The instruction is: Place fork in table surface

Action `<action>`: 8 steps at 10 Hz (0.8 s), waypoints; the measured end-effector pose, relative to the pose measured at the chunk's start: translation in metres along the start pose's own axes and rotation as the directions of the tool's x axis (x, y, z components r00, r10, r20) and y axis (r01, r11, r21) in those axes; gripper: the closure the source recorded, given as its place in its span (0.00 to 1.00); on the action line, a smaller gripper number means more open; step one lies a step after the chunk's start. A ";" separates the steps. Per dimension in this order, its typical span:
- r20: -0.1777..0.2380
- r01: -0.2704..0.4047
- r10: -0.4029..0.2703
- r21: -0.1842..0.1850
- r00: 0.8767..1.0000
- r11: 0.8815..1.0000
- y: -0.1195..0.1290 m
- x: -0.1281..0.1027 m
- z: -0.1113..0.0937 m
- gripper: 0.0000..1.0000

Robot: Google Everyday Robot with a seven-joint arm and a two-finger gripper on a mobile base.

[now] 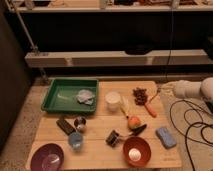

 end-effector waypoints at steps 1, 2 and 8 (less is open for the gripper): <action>-0.006 0.004 -0.004 0.022 1.000 1.000 0.001 0.001 -0.001 1.00; -0.012 0.014 -0.013 0.042 1.000 0.999 0.003 0.000 0.002 1.00; -0.053 0.095 -0.090 0.110 0.995 0.989 0.025 0.000 0.014 1.00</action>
